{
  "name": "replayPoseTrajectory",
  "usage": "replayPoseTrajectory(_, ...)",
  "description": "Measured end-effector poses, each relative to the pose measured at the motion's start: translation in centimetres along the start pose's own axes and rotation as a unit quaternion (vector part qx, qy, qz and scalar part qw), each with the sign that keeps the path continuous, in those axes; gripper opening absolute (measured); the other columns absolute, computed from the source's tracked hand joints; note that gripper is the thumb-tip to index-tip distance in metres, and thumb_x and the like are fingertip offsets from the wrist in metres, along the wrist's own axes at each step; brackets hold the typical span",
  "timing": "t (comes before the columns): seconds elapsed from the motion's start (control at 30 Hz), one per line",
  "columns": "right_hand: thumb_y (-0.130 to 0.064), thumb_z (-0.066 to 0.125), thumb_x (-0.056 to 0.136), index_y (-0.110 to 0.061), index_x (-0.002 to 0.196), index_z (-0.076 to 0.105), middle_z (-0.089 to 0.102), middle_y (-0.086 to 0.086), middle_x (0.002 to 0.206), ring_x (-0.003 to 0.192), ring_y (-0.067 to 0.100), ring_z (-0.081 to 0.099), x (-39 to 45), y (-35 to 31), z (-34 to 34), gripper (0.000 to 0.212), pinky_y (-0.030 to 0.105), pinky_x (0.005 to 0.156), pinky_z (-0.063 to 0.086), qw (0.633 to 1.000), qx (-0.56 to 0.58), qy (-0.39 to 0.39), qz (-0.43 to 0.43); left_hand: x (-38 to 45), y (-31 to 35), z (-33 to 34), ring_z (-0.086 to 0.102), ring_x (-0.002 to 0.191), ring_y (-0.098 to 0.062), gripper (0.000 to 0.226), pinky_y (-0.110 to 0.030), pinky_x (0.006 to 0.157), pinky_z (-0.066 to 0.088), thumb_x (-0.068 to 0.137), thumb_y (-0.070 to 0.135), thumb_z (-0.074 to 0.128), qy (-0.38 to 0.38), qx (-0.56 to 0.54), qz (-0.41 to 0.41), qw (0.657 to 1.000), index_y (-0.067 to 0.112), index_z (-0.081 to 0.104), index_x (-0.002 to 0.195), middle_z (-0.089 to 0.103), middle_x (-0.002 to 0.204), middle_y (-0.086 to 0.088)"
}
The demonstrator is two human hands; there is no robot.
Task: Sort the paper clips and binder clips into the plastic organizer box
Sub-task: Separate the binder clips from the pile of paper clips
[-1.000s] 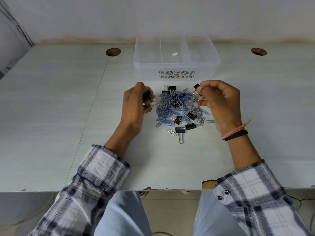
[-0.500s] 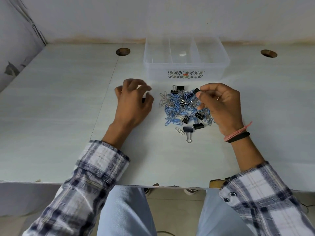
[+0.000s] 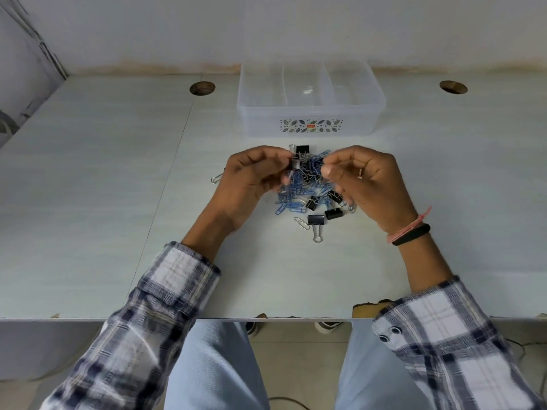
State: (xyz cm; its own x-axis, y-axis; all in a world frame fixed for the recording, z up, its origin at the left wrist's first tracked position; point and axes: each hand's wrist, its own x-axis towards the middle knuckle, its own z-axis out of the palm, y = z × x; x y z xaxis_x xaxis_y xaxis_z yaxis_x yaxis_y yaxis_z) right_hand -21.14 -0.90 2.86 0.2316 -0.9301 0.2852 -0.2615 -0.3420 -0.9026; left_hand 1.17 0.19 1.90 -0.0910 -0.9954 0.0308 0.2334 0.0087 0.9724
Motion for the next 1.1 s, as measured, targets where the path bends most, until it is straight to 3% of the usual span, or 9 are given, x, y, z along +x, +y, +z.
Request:
replayPoseTrajectory(0.13,-0.023,0.081,0.081,-0.018,0.094,0.077,0.069,-0.006,0.081,0.062,0.009,0.06,-1.8,0.8,-1.6,0.014,0.018,0.063,0.048,0.97,-0.201,-0.136,-0.002,-0.1,0.4,-0.1,0.047,0.055,-0.018,0.017,-0.022,0.049,0.03,0.095,0.015,0.049,0.034,-0.114,-0.103,0.987,0.011,0.06,0.082,0.059,0.078,-0.008)
replayPoseTrajectory(0.3,-0.037,0.079,0.079,-0.019,0.105,0.078,0.066,-0.001,0.09,0.077,0.011,0.063,-2.4,-0.1,-2.1,0.031,0.019,0.069,0.05,0.946,-0.239,-0.219,-0.013,0.0,0.1,0.5,0.028,0.045,-0.01,0.031,-0.021,0.039,0.016,0.099,0.035,0.053,-0.008,-0.145,-0.166,0.975,0.018,0.052,0.073,0.045,0.067,0.001)
replayPoseTrajectory(0.5,-0.025,0.079,0.083,-0.014,0.093,0.079,0.07,0.0,0.081,0.071,0.015,0.066,-2.8,-0.3,-1.5,0.014,0.04,0.069,0.056,0.95,-0.248,-0.179,-0.059,0.0,0.6,0.1,0.021,0.042,-0.008,0.034,-0.021,0.038,0.014,0.1,0.035,0.053,0.018,-0.188,-0.168,0.968,0.018,0.053,0.07,0.039,0.061,0.004)
replayPoseTrajectory(0.63,-0.015,0.077,0.083,-0.01,0.081,0.076,0.072,-0.003,0.07,0.06,0.012,0.067,-3.6,-1.5,-0.9,0.006,0.032,0.059,0.059,0.985,-0.163,-0.024,-0.058,-0.1,0.8,0.0,0.016,0.048,-0.01,0.034,-0.022,0.04,0.012,0.1,0.037,0.053,0.021,-0.194,-0.162,0.967,0.018,0.054,0.071,0.04,0.062,0.004)
replayPoseTrajectory(0.73,-0.013,0.077,0.08,-0.009,0.079,0.073,0.07,-0.004,0.07,0.058,0.003,0.063,-4.2,-2.4,0.4,0.006,0.011,0.053,0.047,0.977,-0.19,0.031,-0.089,0.1,1.0,-0.2,0.018,0.045,-0.009,0.035,-0.022,0.04,0.012,0.099,0.038,0.053,0.03,-0.212,-0.16,0.964,0.017,0.055,0.071,0.04,0.062,0.003)
replayPoseTrajectory(0.8,-0.016,0.077,0.08,-0.01,0.081,0.07,0.07,-0.004,0.073,0.058,-0.001,0.061,-4.3,-2.5,1.2,0.009,0.013,0.053,0.047,0.967,-0.238,0.005,-0.094,0.1,1.0,-0.2,0.02,0.044,-0.008,0.037,-0.021,0.041,0.012,0.099,0.039,0.053,0.036,-0.224,-0.161,0.961,0.016,0.056,0.071,0.041,0.062,0.003)
replayPoseTrajectory(0.9,-0.023,0.073,0.08,-0.017,0.088,0.064,0.064,-0.007,0.086,0.07,0.006,0.062,-4.7,-2.1,2.1,0.013,0.032,0.062,0.054,0.948,-0.3,-0.077,-0.072,0.0,0.9,-0.2,0.022,0.043,-0.009,0.038,-0.021,0.04,0.013,0.099,0.04,0.053,0.041,-0.23,-0.159,0.959,0.015,0.057,0.071,0.042,0.062,0.002)
replayPoseTrajectory(1.0,-0.039,0.073,0.083,-0.022,0.099,0.067,0.054,-0.005,0.1,0.085,0.015,0.057,-4.7,-1.7,2.7,0.024,0.033,0.074,0.052,0.927,-0.346,-0.14,-0.048,-0.1,1.0,-0.3,0.024,0.043,-0.009,0.039,-0.02,0.039,0.015,0.1,0.04,0.053,0.042,-0.235,-0.153,0.959,0.014,0.057,0.071,0.042,0.063,0.001)
replayPoseTrajectory(1.1,-0.042,0.073,0.084,-0.021,0.101,0.071,0.06,0.0,0.096,0.085,0.019,0.059,-4.1,-2.1,2.7,0.027,0.035,0.078,0.053,0.921,-0.359,-0.149,-0.02,0.0,1.1,-0.4,0.024,0.043,-0.009,0.039,-0.019,0.039,0.016,0.1,0.041,0.053,0.044,-0.24,-0.15,0.958,0.014,0.057,0.071,0.042,0.063,0.001)
